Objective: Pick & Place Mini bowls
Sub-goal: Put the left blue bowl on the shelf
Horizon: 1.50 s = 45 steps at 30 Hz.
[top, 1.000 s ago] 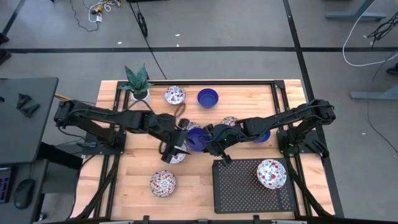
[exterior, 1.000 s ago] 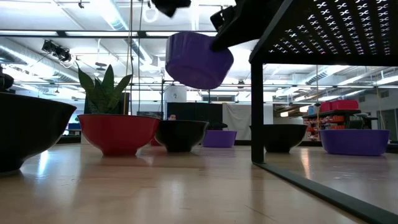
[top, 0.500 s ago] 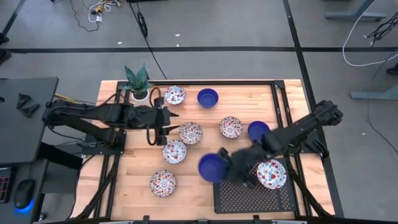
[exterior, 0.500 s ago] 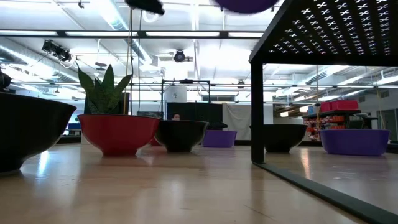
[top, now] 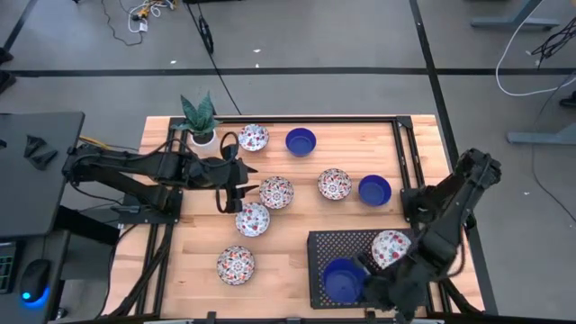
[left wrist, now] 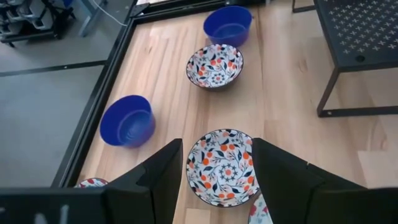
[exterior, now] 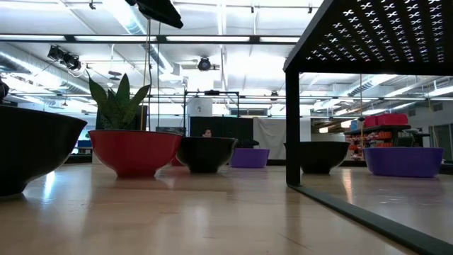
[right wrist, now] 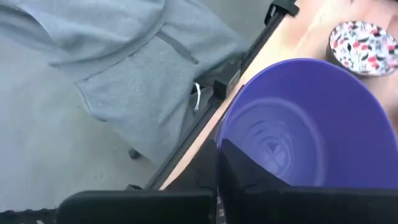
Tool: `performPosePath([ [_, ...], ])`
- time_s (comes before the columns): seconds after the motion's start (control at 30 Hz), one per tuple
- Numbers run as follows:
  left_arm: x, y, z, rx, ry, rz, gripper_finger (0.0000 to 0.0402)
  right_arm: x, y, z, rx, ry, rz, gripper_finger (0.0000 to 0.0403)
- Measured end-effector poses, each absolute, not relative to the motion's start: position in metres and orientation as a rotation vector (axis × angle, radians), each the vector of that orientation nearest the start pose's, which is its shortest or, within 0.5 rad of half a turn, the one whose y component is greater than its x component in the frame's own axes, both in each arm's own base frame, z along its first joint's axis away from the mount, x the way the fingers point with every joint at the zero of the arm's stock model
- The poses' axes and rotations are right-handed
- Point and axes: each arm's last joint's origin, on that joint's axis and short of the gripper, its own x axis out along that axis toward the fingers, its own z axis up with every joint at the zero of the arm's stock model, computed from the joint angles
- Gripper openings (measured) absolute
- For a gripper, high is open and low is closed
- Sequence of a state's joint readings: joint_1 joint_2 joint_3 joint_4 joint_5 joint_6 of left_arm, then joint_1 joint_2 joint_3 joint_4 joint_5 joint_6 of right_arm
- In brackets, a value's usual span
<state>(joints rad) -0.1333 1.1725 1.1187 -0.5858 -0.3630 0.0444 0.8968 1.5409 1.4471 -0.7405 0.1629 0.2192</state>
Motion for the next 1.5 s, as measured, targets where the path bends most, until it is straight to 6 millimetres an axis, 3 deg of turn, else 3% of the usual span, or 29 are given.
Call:
performPosePath([
  [0.17,0.241,-0.022,0.337,0.193,0.626,0.210,0.0197,0.197,0.257,0.323,-0.203,0.894,0.528,0.0002],
  [0.57,0.241,-0.022,0.337,0.192,0.625,0.211,0.0197,0.199,0.264,0.306,-0.136,1.007,0.466,0.0009],
  [0.9,0.241,-0.022,0.337,0.192,0.626,0.211,0.0197,0.199,0.265,0.305,0.114,1.074,0.332,0.0070],
  [1.2,0.241,-0.022,0.337,0.192,0.627,0.211,0.0197,0.198,0.264,0.321,0.272,1.062,0.430,0.0130],
  [1.33,0.241,-0.022,0.337,0.186,0.626,0.213,0.0197,0.210,0.252,0.340,0.235,0.872,0.460,0.0127],
  [1.43,0.241,-0.022,0.337,0.158,0.623,0.222,0.0197,0.229,0.233,0.344,0.128,0.739,0.315,0.0109],
  [1.5,0.240,-0.022,0.336,0.136,0.627,0.229,0.0197,0.244,0.217,0.343,0.121,0.739,0.240,0.0091],
])
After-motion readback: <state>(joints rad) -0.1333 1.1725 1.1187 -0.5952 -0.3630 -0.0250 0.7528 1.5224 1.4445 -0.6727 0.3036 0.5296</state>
